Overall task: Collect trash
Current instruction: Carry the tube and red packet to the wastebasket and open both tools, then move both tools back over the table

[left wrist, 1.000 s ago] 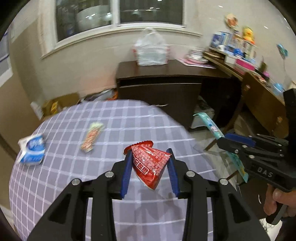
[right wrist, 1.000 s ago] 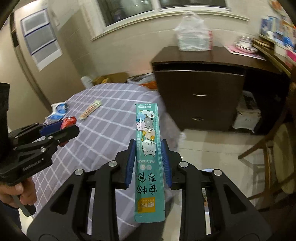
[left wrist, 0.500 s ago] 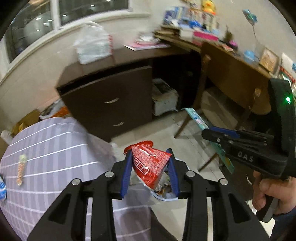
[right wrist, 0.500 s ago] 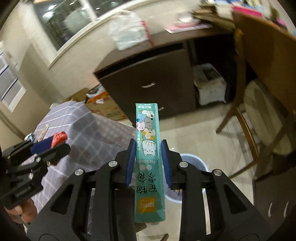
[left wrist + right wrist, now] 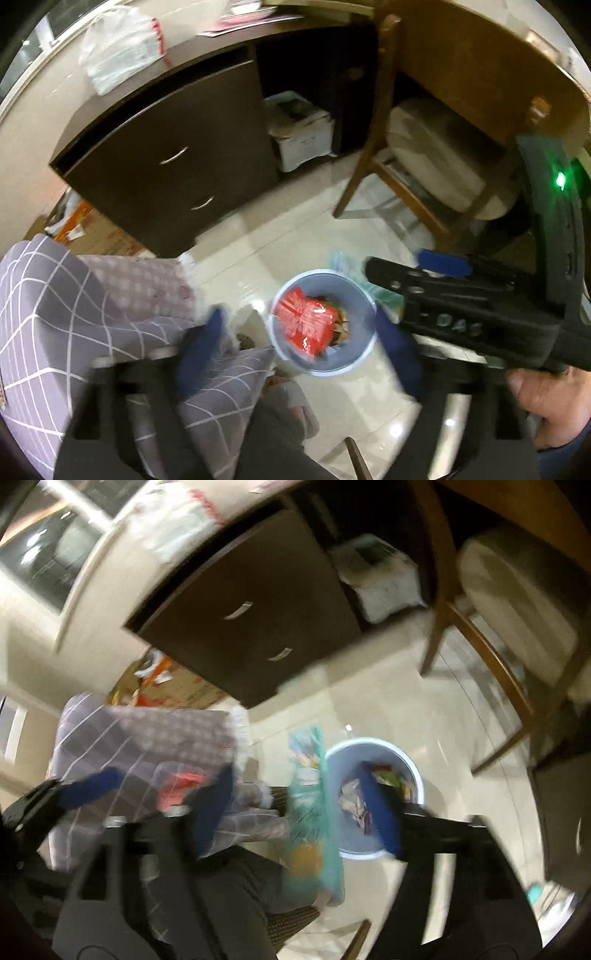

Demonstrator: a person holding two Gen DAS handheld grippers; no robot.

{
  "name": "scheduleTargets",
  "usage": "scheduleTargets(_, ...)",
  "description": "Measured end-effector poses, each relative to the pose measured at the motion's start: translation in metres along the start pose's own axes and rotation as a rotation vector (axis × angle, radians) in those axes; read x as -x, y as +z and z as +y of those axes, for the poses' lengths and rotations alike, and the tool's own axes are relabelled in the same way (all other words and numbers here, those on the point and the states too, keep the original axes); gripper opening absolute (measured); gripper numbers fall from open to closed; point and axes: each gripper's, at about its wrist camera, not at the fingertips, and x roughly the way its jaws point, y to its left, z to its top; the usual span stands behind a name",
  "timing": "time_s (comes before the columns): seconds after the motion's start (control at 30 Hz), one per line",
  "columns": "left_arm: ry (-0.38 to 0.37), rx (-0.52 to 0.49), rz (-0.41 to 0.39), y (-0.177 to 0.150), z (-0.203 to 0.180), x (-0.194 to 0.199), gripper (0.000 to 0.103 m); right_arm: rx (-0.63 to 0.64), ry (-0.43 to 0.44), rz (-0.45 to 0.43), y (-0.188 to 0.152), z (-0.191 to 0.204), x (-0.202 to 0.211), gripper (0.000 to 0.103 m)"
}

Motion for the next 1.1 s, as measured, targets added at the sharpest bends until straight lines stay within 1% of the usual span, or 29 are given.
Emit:
scheduleTargets(0.03,-0.004,0.01,-0.015,0.0,0.003,0.004,0.09,-0.023,0.01,0.003,0.0,-0.005,-0.001,0.079)
scheduleTargets(0.07,-0.008,0.015,-0.025,0.0,0.005,0.007,0.09,-0.042,0.011,0.005,-0.001,-0.01,0.0,0.086)
scheduleTargets(0.1,-0.006,0.018,-0.038,0.0,0.009,0.011,0.091,-0.045,0.005,0.002,-0.001,-0.011,0.001,0.089)
scheduleTargets(0.17,0.015,0.028,-0.063,0.0,0.014,0.019,0.092,-0.041,0.0,-0.002,-0.003,-0.011,0.004,0.09)
scheduleTargets(0.27,0.017,0.057,-0.088,0.0,0.021,0.032,0.092,-0.032,-0.013,-0.009,-0.004,-0.009,0.008,0.096)
scheduleTargets(0.43,0.025,0.084,-0.167,-0.003,0.03,0.064,0.092,-0.008,-0.044,-0.048,0.0,0.008,0.025,0.097)
scheduleTargets(0.5,0.047,0.092,-0.204,-0.007,0.036,0.081,0.093,0.009,-0.039,-0.068,0.003,0.019,0.033,0.097)
scheduleTargets(0.57,0.092,0.095,-0.238,-0.012,0.043,0.096,0.094,0.031,-0.029,-0.088,0.006,0.032,0.043,0.097)
scheduleTargets(0.67,0.133,0.111,-0.279,-0.022,0.057,0.116,0.094,0.1,-0.01,-0.115,0.01,0.066,0.057,0.097)
scheduleTargets(0.83,0.169,0.208,-0.322,-0.047,0.102,0.147,0.094,0.215,0.026,-0.128,0.008,0.125,0.068,0.097)
scheduleTargets(0.97,0.204,0.282,-0.34,-0.07,0.139,0.165,0.094,0.305,0.055,-0.129,-0.003,0.177,0.071,0.097)
scheduleTargets(1.03,0.231,0.318,-0.354,-0.084,0.159,0.176,0.094,0.354,0.076,-0.123,-0.011,0.208,0.069,0.097)
scheduleTargets(1.1,0.256,0.362,-0.364,-0.099,0.18,0.187,0.094,0.39,0.087,-0.115,-0.017,0.23,0.064,0.097)
